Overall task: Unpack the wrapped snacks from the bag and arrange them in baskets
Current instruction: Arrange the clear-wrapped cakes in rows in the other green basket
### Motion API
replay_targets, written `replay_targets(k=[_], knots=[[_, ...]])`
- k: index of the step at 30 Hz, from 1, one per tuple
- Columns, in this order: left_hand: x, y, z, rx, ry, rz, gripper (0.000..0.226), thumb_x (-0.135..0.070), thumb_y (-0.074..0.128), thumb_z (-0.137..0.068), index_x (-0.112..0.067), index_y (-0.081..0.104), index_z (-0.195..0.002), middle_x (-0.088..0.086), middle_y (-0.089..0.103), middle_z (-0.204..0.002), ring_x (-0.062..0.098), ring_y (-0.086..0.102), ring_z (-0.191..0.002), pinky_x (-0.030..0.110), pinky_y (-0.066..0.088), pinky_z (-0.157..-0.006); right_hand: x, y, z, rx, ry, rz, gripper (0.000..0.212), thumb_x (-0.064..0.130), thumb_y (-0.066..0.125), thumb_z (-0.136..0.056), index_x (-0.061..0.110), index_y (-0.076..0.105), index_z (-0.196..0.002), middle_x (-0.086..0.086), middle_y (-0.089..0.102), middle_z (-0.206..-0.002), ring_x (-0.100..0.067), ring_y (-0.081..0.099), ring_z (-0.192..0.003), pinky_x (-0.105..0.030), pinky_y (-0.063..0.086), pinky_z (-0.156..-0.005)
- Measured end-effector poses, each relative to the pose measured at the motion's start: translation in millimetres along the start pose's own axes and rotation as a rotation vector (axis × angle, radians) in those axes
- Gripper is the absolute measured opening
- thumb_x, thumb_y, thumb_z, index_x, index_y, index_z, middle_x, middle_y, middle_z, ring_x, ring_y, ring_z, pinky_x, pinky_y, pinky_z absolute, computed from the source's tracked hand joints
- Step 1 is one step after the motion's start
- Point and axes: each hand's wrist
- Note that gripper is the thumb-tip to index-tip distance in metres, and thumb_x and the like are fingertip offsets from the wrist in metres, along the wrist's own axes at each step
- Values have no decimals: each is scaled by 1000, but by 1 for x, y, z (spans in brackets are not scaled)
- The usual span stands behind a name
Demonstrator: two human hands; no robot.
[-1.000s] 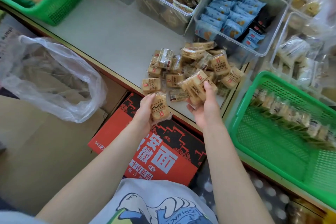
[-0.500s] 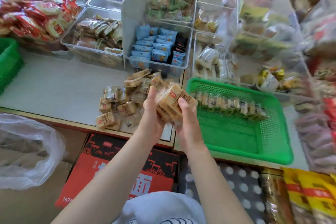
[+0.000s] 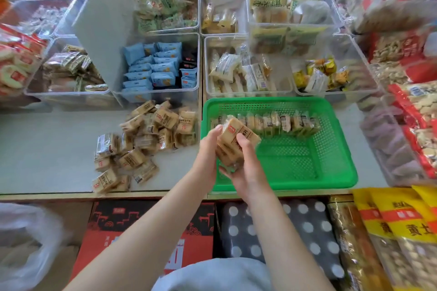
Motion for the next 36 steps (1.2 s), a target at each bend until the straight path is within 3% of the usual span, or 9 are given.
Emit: replay_targets(k=[3, 8, 10, 13, 18, 23, 27, 32, 36], knots=[[2, -16, -27, -127, -49, -333, 71, -72, 49, -83, -21, 62, -132, 5, 60, -136, 20, 54, -124, 42, 39, -109, 7, -25, -24, -92, -47, 111, 68, 52, 75, -69, 25, 56, -128, -7, 71, -119, -22, 70, -107, -38, 53, -86], [15, -49, -61, -289, -13, -620, 45, -28, 52, -102, -13, 45, -144, 3, 56, -132, 17, 57, -106, 31, 52, -83, 6, -55, -71, -260, 55, 733, 64, 64, 77, -65, 31, 50, -113, -1, 45, -120, -25, 45, -117, -38, 43, -95], [20, -56, -68, -285, -71, -639, 44, -26, 54, -102, -11, 48, -143, 5, 61, -125, 20, 63, -101, 42, 57, -87, 2, -52, -88, -386, 113, 1106, 69, 66, 75, -69, 28, 44, -118, -7, 34, -122, -29, 38, -112, -37, 38, -86], [24, -61, -74, -289, -72, -653, 32, -24, 53, -103, -10, 53, -132, 4, 62, -105, 17, 64, -87, 38, 60, -72, -11, -36, -111, -538, 76, 1345, 89, 70, 73, -69, 25, 34, -135, -19, 29, -139, -37, 38, -119, -43, 39, -93], [25, -68, -78, -231, -80, -701, 19, -26, 51, -104, -15, 54, -120, 6, 67, -99, 21, 69, -84, 39, 61, -65, -28, -9, -130, -520, -39, 1320, 112, 70, 72, -73, 14, 16, -153, -26, 26, -150, -41, 35, -131, -46, 37, -103], [31, -75, -81, -183, -60, -694, 18, -26, 50, -105, -16, 53, -120, 4, 68, -94, 16, 69, -80, 33, 60, -57, -43, -30, -126, -614, -26, 1002, 115, 54, 84, -71, -2, 22, -149, -24, 29, -149, -37, 39, -134, -42, 45, -105], [34, -77, -84, -165, -52, -675, 18, -26, 48, -105, -16, 51, -119, 4, 68, -94, 15, 69, -77, 29, 58, -51, -41, -37, -128, -663, 106, 861, 98, 53, 84, -71, 7, 32, -139, -24, 35, -143, -36, 49, -121, -41, 52, -90], [36, -79, -85, -144, -49, -676, 16, -28, 47, -105, -18, 50, -117, 7, 69, -98, 17, 71, -79, 32, 60, -54, -47, -19, -124, -514, 98, 781, 107, 46, 74, -86, 20, 0, -159, -16, 45, -150, -25, 62, -105, -28, 48, -67], [36, -78, -85, -140, -46, -677, 15, -28, 46, -106, -18, 49, -116, 7, 69, -99, 20, 71, -84, 40, 62, -63, -61, -2, -120, -551, 43, 886, 110, 46, 71, -89, 21, -11, -159, -12, 61, -122, -18, 57, -70, -28, 44, -51]])
Point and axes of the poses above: each hand's wrist, its own z-axis away from the middle knuckle, its own y-axis out of the palm, x = y × z
